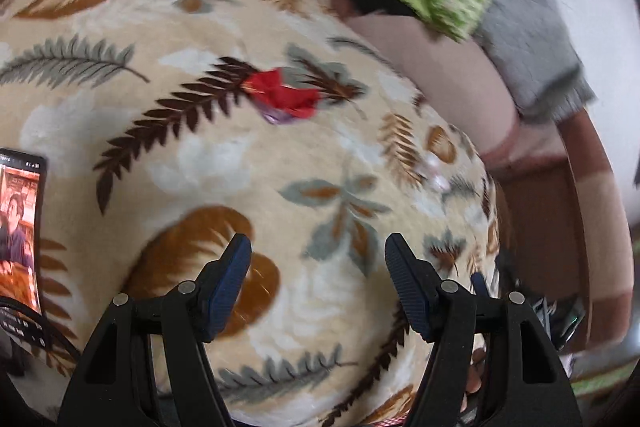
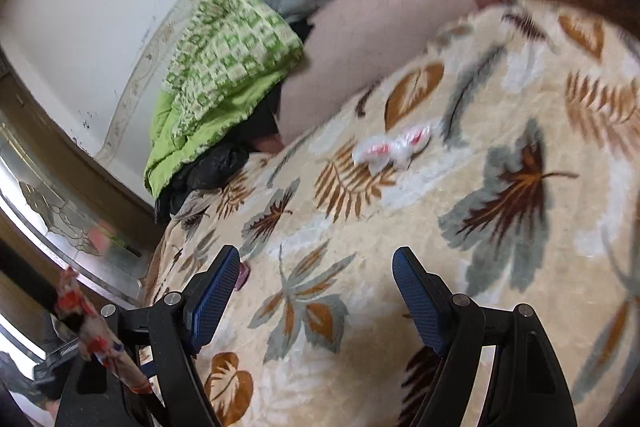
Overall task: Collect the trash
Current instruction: 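Grasp the red wrapper with the left tool while the right tool grasps the white-red plastic bag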
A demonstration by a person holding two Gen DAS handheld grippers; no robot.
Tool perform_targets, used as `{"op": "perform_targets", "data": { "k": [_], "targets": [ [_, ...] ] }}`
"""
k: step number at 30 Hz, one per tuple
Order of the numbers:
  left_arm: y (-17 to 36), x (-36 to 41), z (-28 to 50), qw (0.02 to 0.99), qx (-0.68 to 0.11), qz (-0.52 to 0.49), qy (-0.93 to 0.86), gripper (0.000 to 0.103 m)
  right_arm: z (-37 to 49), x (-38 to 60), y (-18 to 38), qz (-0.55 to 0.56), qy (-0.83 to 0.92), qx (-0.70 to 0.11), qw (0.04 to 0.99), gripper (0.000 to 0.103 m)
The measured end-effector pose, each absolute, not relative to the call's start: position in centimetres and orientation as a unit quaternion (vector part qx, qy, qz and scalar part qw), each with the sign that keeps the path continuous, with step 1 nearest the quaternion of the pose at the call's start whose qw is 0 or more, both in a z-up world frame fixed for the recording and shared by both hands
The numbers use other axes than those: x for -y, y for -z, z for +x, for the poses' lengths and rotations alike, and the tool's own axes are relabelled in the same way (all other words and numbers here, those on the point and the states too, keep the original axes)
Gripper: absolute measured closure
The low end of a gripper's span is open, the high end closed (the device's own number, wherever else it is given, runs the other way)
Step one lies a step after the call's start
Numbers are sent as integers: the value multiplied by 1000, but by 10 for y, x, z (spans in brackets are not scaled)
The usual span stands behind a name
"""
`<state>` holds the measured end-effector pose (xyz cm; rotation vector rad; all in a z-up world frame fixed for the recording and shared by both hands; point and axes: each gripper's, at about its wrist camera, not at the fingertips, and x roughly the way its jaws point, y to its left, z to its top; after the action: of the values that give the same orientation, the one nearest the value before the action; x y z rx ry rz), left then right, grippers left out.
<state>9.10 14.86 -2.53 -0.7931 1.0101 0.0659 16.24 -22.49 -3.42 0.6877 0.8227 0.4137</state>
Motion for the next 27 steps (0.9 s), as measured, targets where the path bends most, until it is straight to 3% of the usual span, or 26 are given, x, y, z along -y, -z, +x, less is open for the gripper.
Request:
{"op": "perform_targets", "data": {
  "k": [7,13,16,21,23,27],
  "targets": [
    [52,-177,155,776,-485,-396,-72,35,229,232,65,336,-173,-420,825,20],
    [91,-180,179,764,-480,-426,-66,35,295,257,108,420,-139,-427,788,21],
    [102,-186,182,756,-485,-434,-69,35,320,260,128,450,-119,-441,768,34],
    [110,-195,181,742,-477,-465,-73,35,346,249,143,455,-98,-446,765,46],
    [110,-198,186,741,-475,-468,-82,35,354,239,143,428,-101,-458,773,69],
    [116,-207,203,729,-474,-483,-104,34,351,230,139,406,-123,-464,777,72]
  ]
}}
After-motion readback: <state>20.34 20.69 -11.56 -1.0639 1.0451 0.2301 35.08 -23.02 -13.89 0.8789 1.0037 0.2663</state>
